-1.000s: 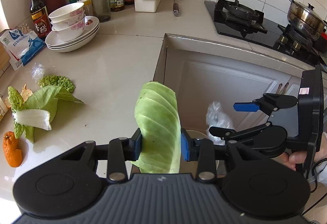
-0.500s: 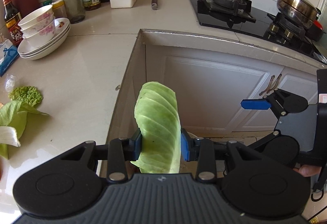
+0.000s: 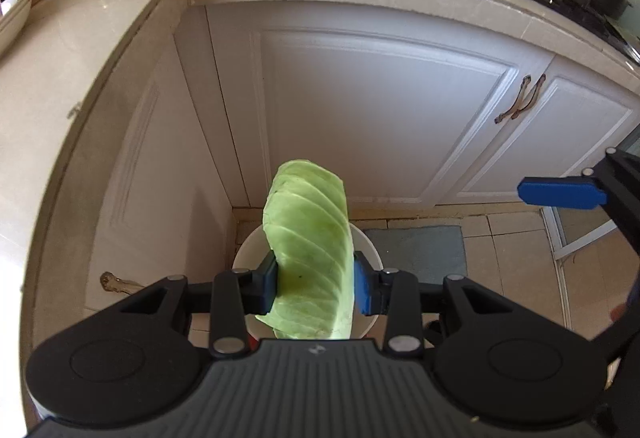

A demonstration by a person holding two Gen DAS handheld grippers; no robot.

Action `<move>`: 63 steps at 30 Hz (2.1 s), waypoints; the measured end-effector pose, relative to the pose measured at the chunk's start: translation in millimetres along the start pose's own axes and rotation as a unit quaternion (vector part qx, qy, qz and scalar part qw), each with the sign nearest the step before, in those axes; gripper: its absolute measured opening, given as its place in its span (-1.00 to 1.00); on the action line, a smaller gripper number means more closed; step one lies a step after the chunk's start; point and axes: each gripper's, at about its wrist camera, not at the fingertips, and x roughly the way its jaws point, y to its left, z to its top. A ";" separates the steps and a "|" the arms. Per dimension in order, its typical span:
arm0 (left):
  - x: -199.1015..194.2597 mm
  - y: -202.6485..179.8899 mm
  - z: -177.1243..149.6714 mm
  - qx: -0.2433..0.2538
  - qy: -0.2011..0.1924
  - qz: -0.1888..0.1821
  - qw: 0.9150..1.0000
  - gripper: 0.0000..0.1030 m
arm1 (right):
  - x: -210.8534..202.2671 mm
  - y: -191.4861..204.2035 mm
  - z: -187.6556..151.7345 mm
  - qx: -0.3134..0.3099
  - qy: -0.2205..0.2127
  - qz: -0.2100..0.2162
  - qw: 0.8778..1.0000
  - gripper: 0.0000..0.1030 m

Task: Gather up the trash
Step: 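Carry both items to the white bucket and release them inside, then move both grippers back over the counter toward the orange and napa cabbage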

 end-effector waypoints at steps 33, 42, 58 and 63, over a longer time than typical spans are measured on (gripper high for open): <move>120.6 -7.1 -19.4 -0.022 0.024 0.024 0.999 0.52 | -27.0 -24.2 -41.3 0.054 0.008 -0.061 0.997 1.00; 27.5 -24.7 -15.9 -0.009 -0.016 0.022 1.000 0.61 | -78.7 -21.3 -10.5 0.031 -0.023 -0.061 0.997 1.00; -128.0 21.2 -43.3 -0.018 -0.096 0.052 0.994 0.68 | -117.7 18.9 68.4 0.000 -0.094 -0.006 0.996 1.00; -160.8 70.4 -59.3 -0.063 -0.121 0.102 0.985 0.69 | -89.7 55.9 88.1 -0.027 -0.090 0.041 0.995 1.00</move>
